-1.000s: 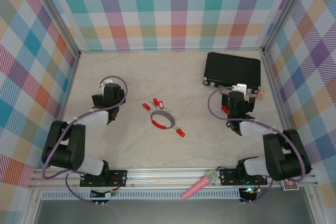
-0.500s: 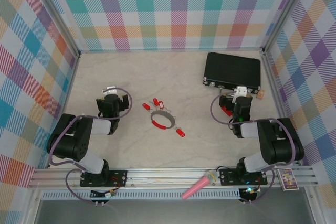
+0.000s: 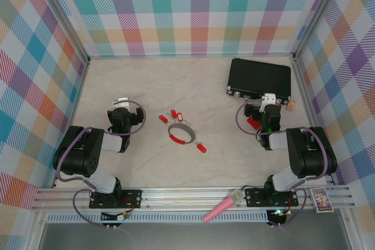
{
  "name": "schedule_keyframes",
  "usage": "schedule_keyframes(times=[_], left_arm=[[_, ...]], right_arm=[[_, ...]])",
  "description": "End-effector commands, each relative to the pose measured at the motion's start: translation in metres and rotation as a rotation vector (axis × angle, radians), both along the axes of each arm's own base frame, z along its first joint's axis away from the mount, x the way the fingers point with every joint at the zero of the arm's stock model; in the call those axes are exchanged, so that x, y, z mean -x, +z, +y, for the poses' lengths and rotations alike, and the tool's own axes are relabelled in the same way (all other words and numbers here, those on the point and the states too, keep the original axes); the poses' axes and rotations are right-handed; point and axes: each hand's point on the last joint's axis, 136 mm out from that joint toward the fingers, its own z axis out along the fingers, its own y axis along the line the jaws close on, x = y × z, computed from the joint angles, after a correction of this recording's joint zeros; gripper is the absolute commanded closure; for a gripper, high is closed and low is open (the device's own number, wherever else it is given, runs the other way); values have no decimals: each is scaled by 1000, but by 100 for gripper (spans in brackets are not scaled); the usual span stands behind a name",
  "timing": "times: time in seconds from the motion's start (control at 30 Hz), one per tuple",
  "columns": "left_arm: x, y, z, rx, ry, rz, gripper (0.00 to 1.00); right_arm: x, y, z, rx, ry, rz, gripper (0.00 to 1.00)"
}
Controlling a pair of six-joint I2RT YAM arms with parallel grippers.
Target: Put the keys on the keyring
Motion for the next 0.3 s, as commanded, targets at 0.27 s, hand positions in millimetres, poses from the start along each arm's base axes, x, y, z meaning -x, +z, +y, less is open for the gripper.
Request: schedule_keyframes(times=[0.27], left_arm=[[-8,13,-1,22,-4,-55,0]], right_arm=[[-4,7,2,-22,9,-18,1]])
